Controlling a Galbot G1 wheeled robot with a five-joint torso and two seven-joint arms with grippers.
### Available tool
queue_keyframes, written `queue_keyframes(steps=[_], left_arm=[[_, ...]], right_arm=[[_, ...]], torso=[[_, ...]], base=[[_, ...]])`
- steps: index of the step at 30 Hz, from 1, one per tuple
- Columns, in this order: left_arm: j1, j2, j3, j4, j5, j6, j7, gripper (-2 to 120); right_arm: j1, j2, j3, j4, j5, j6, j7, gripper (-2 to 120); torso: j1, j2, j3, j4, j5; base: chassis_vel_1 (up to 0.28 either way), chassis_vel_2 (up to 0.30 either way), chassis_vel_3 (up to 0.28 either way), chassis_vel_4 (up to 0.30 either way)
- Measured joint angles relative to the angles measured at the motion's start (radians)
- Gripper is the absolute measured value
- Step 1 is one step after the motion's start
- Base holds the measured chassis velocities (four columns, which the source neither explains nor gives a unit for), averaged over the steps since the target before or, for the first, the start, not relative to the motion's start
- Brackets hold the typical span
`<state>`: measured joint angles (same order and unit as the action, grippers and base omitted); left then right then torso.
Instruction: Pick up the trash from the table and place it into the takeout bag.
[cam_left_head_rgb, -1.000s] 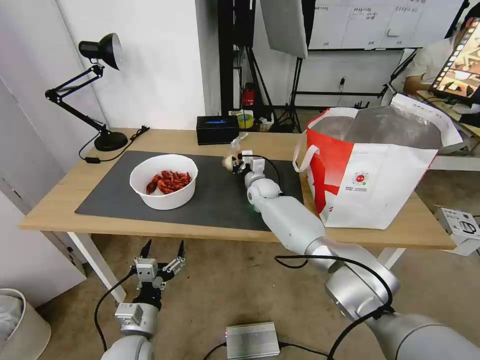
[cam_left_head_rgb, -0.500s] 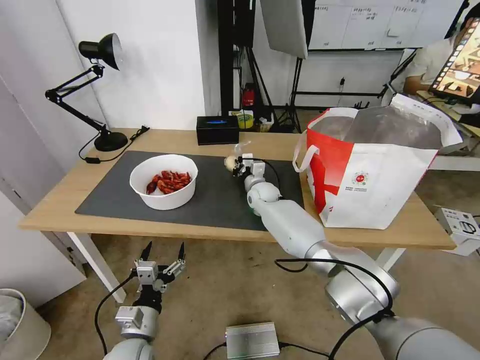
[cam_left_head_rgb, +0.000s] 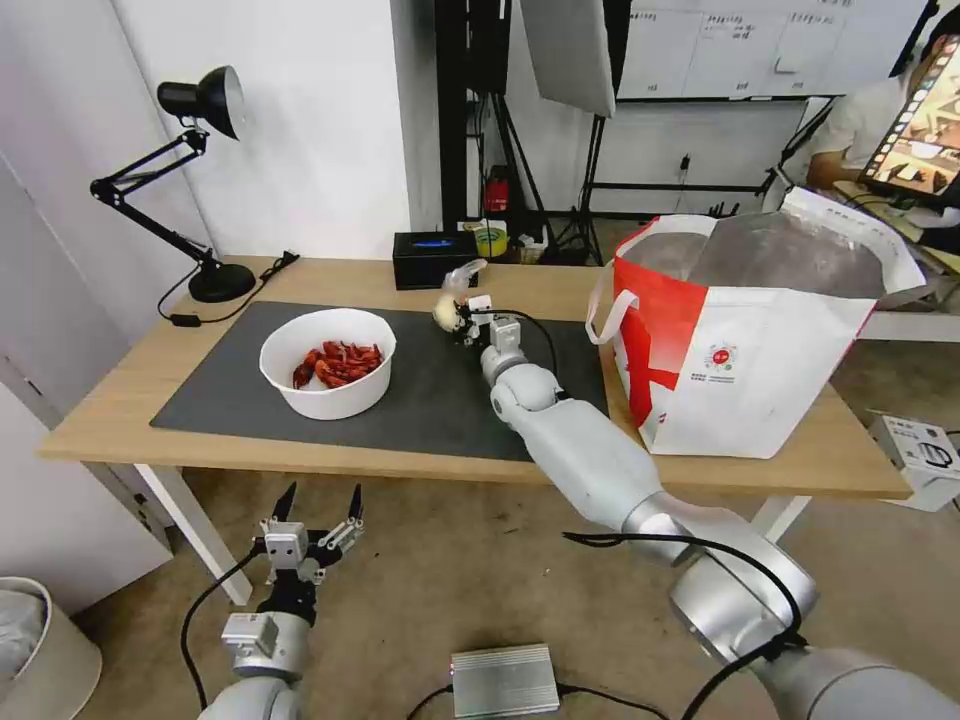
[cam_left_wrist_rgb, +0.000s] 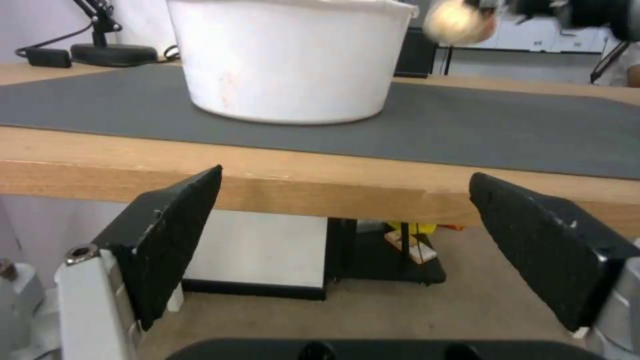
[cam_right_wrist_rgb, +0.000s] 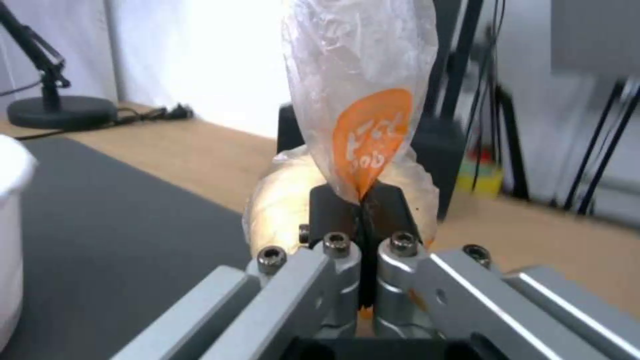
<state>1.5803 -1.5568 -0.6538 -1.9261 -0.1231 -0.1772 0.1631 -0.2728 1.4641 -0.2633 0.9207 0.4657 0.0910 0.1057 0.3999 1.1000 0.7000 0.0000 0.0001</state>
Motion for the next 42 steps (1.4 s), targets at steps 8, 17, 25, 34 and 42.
queue_keyframes(steps=[8, 17, 25, 34, 42], left_arm=[[-0.015, 0.016, -0.007, 0.020, -0.014, 0.000, 0.000, 100], [-0.031, 0.034, -0.018, 0.035, -0.029, 0.002, 0.001, 100], [-0.037, 0.038, -0.013, 0.048, -0.028, 0.003, 0.001, 100], [-0.038, 0.040, 0.000, 0.055, -0.016, 0.004, 0.002, 100], [-0.033, 0.034, 0.012, 0.055, -0.002, 0.004, 0.002, 100]], right_arm=[[-0.048, -0.123, -0.014, 0.183, -0.140, 0.065, 0.005, 0], [-0.106, -0.258, 0.017, 0.381, -0.216, 0.130, 0.018, 0], [-0.234, -0.327, 0.111, 0.521, -0.252, 0.165, 0.018, 0], [-0.388, -0.389, 0.214, 0.639, -0.285, 0.211, -0.006, 0], [-0.559, -0.455, 0.357, 0.785, -0.335, 0.294, -0.037, 0]], torso=[[0.000, 0.000, 0.000, 0.0000, 0.0002], [0.000, 0.000, 0.000, 0.0001, 0.0000], [0.000, 0.000, 0.000, -0.0001, 0.0002], [0.000, 0.000, 0.000, -0.0001, 0.0001], [0.000, 0.000, 0.000, -0.0001, 0.0000]], base=[[0.000, 0.000, 0.000, 0.000], [0.000, 0.000, 0.000, 0.000], [0.000, 0.000, 0.000, 0.000], [0.000, 0.000, 0.000, 0.000], [0.000, 0.000, 0.000, 0.000]])
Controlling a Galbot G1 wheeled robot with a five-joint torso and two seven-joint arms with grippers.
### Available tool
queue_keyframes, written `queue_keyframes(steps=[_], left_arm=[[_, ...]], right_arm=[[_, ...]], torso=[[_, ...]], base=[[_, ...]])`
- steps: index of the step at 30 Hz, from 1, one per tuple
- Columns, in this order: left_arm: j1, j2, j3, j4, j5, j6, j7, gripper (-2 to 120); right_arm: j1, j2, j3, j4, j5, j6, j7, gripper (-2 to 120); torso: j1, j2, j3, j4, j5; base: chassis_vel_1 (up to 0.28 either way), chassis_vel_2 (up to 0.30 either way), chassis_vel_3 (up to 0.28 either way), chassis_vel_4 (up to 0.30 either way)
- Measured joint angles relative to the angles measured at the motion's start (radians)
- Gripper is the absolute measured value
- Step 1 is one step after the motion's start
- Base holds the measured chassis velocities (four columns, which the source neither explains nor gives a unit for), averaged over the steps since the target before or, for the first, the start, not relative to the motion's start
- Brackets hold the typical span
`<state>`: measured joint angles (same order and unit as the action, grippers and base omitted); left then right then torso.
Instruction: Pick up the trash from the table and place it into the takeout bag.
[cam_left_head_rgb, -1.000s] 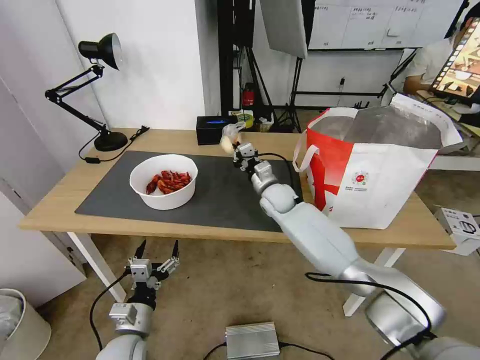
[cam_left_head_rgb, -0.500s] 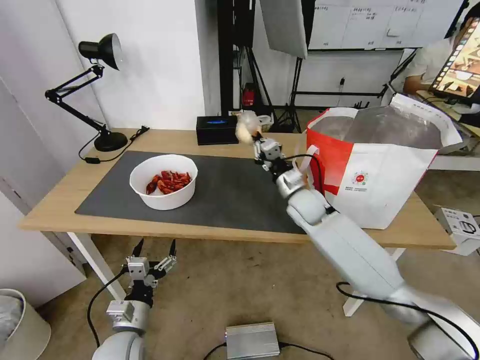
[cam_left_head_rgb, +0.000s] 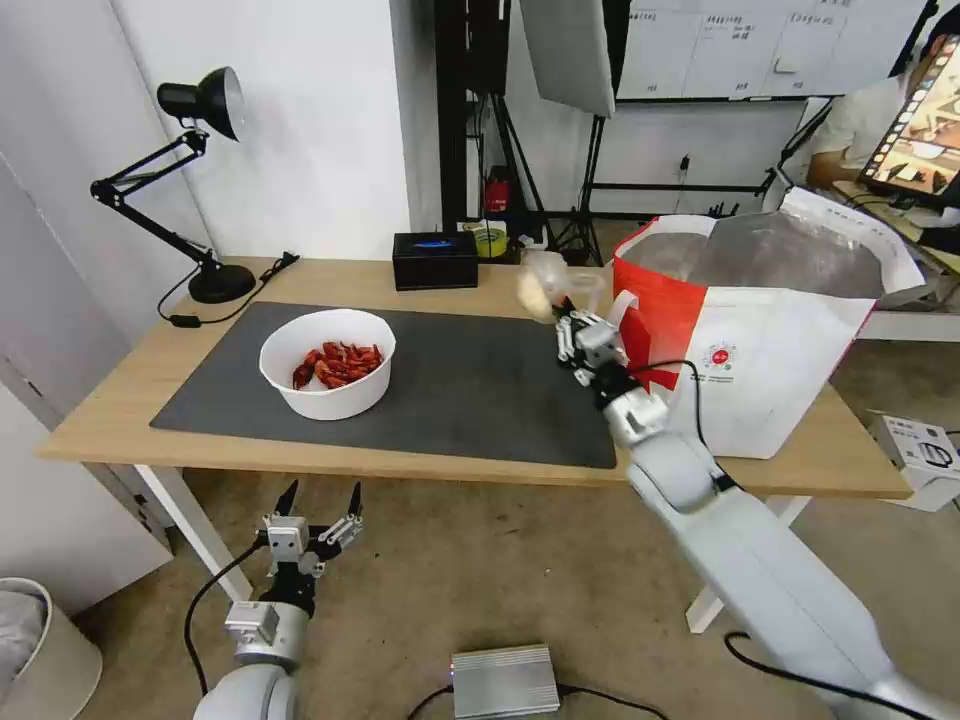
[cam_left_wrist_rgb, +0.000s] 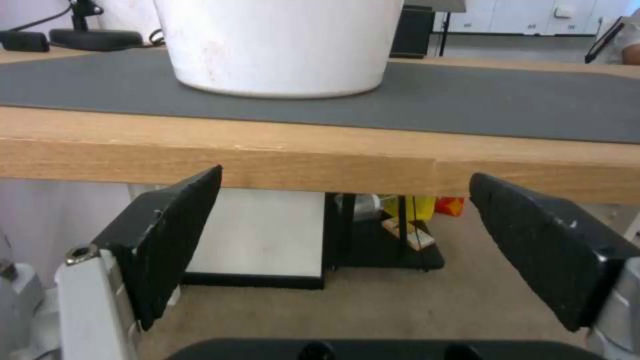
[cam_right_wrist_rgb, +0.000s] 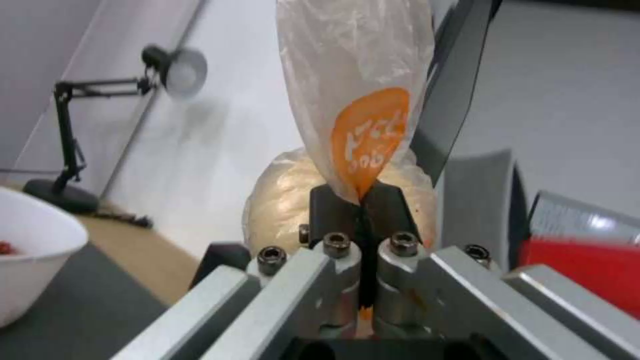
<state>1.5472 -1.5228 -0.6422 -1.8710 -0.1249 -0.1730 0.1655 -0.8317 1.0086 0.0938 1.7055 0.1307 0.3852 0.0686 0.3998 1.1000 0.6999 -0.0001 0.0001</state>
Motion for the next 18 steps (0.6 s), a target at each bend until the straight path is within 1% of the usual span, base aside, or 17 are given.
queue_keyframes(steps=[3, 4, 7, 8, 10, 14, 17, 18], left_arm=[[0.003, 0.001, 0.001, 0.000, 0.001, -0.001, 0.000, 100], [0.003, 0.001, 0.001, 0.000, 0.001, -0.001, 0.000, 100], [0.006, 0.005, 0.001, 0.001, 0.001, -0.002, 0.000, 100], [0.006, 0.005, 0.001, 0.001, 0.001, -0.002, 0.000, 100], [0.009, 0.007, 0.005, 0.001, 0.004, -0.004, 0.000, 100], [0.013, 0.007, 0.010, 0.001, 0.007, -0.005, 0.000, 100], [0.017, 0.006, 0.017, -0.005, 0.013, -0.007, 0.000, 100], [0.017, 0.006, 0.017, -0.005, 0.013, -0.007, 0.000, 100]], right_arm=[[-0.053, -0.023, 0.063, 0.063, -0.023, 0.040, -0.006, 0], [-0.053, -0.023, 0.063, 0.063, -0.023, 0.040, -0.006, 0], [-0.099, -0.050, 0.118, 0.130, -0.031, 0.062, 0.010, 0], [-0.099, -0.050, 0.118, 0.130, -0.031, 0.062, 0.010, 0], [-0.126, -0.070, 0.155, 0.172, -0.031, 0.070, 0.042, 0], [-0.139, -0.095, 0.194, 0.206, -0.025, 0.070, 0.067, 0], [-0.148, -0.142, 0.250, 0.242, 0.023, 0.048, 0.086, 0], [-0.148, -0.142, 0.250, 0.242, 0.023, 0.048, 0.086, 0]], torso=[[0.000, 0.000, 0.000, 0.0001, 0.0001], [0.000, 0.000, 0.000, 0.0001, 0.0001], [0.000, 0.000, 0.000, 0.0001, 0.0001], [0.000, 0.000, 0.000, 0.0001, 0.0001], [0.000, 0.000, 0.000, 0.0000, 0.0001], [0.000, 0.000, 0.000, 0.0001, 0.0000], [0.000, 0.000, 0.000, 0.0001, 0.0002], [0.000, 0.000, 0.000, 0.0001, 0.0002]], base=[[0.000, 0.000, 0.000, 0.000], [0.000, 0.000, 0.000, 0.000], [0.000, 0.000, 0.000, 0.000], [0.000, 0.000, 0.000, 0.000], [0.000, 0.000, 0.000, 0.000], [0.000, 0.000, 0.000, 0.000], [0.000, 0.000, 0.000, 0.000], [0.000, 0.000, 0.000, 0.000]])
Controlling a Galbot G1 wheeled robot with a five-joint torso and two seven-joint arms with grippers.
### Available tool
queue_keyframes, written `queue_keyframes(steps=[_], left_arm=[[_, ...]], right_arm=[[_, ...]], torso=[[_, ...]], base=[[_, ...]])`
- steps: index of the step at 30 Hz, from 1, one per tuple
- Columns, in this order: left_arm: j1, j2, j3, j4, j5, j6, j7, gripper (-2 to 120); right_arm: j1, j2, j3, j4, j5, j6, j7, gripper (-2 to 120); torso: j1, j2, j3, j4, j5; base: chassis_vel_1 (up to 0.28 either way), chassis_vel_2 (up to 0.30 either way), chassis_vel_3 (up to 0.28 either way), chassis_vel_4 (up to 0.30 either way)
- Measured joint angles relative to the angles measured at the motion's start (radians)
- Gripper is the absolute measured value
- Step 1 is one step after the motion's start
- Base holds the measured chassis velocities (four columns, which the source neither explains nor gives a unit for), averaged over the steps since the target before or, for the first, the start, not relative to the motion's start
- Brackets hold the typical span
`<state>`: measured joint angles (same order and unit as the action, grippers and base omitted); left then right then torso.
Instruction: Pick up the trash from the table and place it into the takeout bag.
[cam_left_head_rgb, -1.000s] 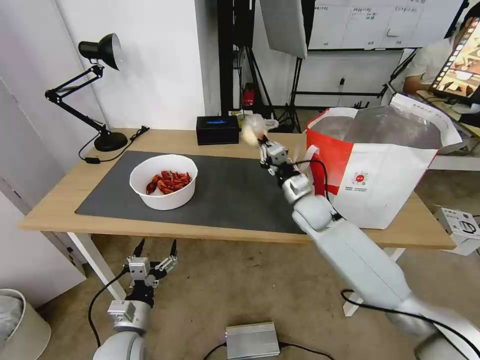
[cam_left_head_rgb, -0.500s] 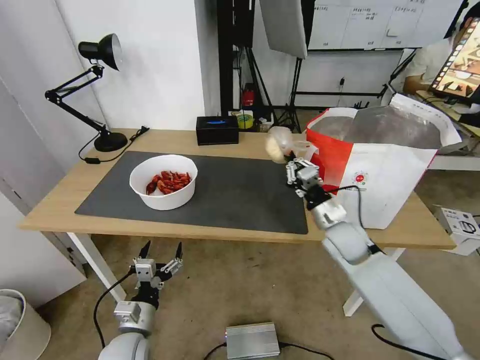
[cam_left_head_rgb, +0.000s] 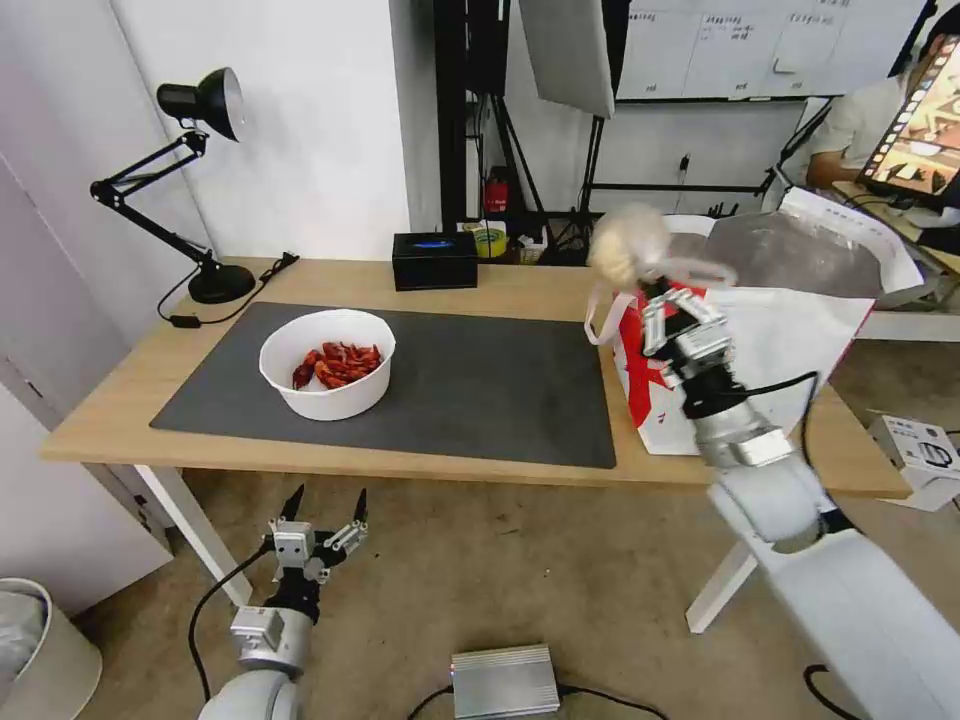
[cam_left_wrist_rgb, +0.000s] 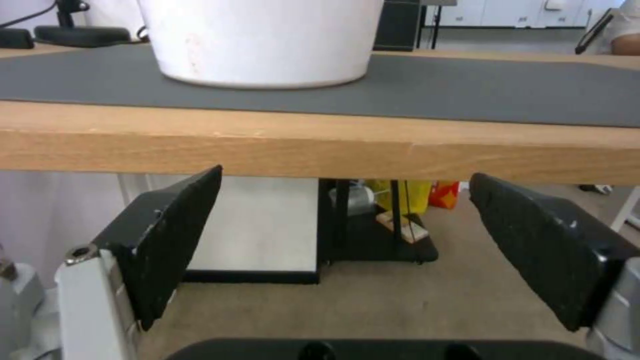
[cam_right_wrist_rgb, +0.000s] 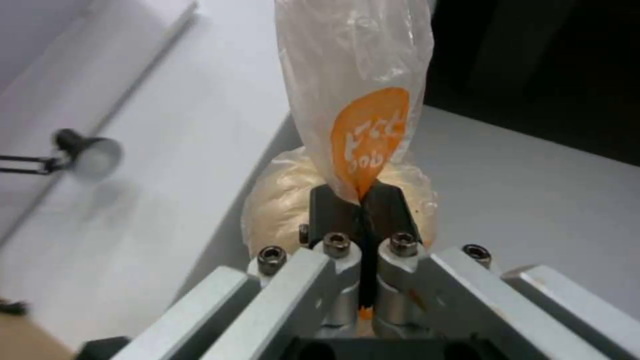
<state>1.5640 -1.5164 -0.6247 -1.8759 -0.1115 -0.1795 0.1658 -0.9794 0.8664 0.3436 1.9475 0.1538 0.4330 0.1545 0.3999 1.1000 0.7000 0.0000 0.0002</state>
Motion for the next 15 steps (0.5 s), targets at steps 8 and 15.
queue_keyframes(steps=[8, 15], left_arm=[[0.002, 0.005, 0.007, -0.018, 0.003, -0.001, 0.000, 100], [0.006, 0.004, 0.007, -0.024, 0.003, -0.001, 0.002, 100]], right_arm=[[-0.011, -0.117, 0.159, 0.041, 0.213, -0.138, 0.017, 0], [-0.010, -0.204, 0.237, 0.056, 0.445, -0.285, 0.038, 0]], torso=[[0.000, 0.000, 0.000, -0.0001, -0.0001], [0.000, 0.000, 0.000, -0.0001, 0.0000]], base=[[0.000, 0.000, 0.000, 0.000], [0.000, 0.000, 0.000, 0.000]])
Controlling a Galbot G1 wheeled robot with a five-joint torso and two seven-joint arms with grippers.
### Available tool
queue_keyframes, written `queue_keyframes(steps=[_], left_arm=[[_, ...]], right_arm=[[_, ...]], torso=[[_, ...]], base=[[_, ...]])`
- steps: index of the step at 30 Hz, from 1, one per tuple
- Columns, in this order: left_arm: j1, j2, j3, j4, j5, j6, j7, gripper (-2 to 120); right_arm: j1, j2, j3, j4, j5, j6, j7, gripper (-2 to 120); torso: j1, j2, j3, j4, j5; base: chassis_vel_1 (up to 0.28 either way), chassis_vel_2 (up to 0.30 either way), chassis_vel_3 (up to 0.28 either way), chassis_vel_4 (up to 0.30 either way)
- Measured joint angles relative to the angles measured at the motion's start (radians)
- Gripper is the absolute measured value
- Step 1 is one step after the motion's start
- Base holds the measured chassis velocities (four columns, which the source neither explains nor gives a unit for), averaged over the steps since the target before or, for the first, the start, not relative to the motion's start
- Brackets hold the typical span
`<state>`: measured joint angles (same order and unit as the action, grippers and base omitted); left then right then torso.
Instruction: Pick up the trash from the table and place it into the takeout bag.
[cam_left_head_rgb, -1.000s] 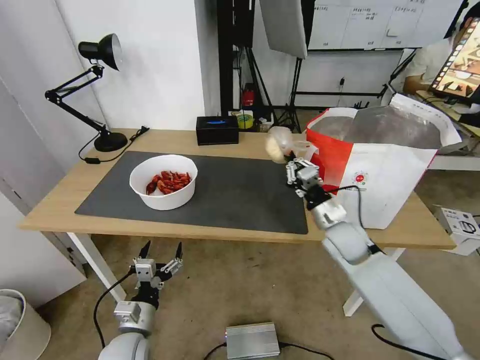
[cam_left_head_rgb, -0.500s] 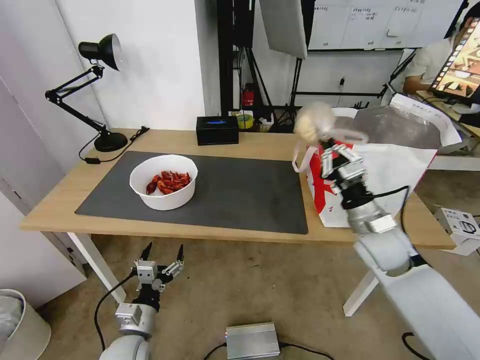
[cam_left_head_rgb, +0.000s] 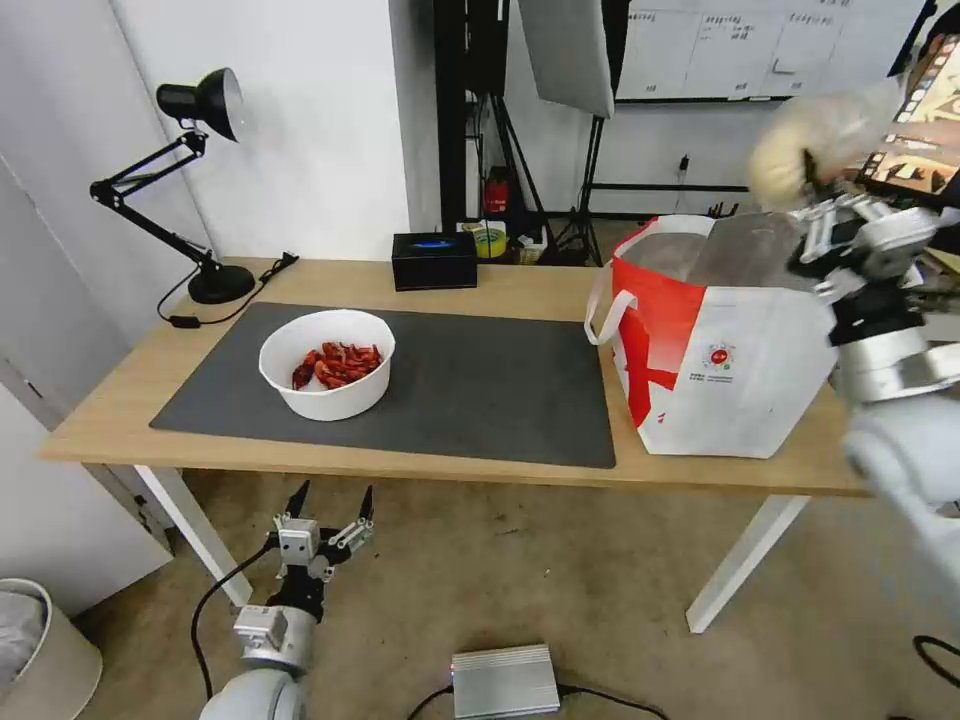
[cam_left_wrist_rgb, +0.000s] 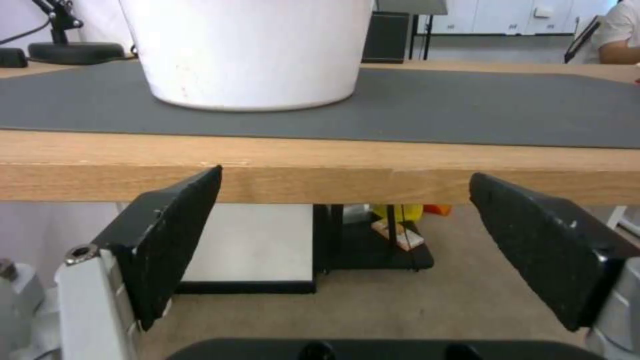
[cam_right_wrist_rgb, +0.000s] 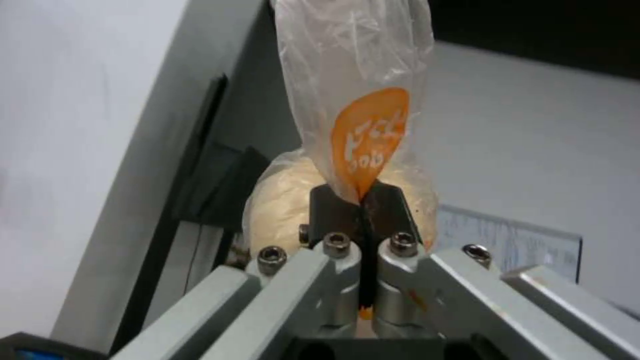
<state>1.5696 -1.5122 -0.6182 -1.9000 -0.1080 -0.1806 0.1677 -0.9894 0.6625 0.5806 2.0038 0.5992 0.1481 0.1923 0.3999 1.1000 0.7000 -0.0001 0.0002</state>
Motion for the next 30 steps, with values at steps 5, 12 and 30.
queue_keyframes(steps=[5, 12, 30], left_arm=[[0.006, -0.003, -0.002, -0.005, 0.000, -0.003, 0.002, 100], [0.009, -0.003, -0.007, -0.012, -0.002, -0.008, 0.003, 100], [-0.006, -0.006, -0.010, -0.013, -0.026, -0.020, 0.005, 100]], right_arm=[[0.050, -0.038, -0.005, 0.009, 0.144, -0.123, 0.048, 0], [0.131, -0.077, -0.060, -0.006, 0.331, -0.298, 0.139, 0], [0.391, -0.041, -0.199, -0.046, 0.970, -0.556, 0.619, 0]], torso=[[0.000, 0.000, 0.000, 0.0001, -0.0002], [0.000, 0.000, 0.000, 0.0002, -0.0002], [0.000, 0.000, 0.000, 0.0002, -0.0003]], base=[[0.000, 0.000, 0.000, 0.000], [0.000, 0.000, 0.000, 0.000], [0.000, 0.000, 0.000, 0.000]])
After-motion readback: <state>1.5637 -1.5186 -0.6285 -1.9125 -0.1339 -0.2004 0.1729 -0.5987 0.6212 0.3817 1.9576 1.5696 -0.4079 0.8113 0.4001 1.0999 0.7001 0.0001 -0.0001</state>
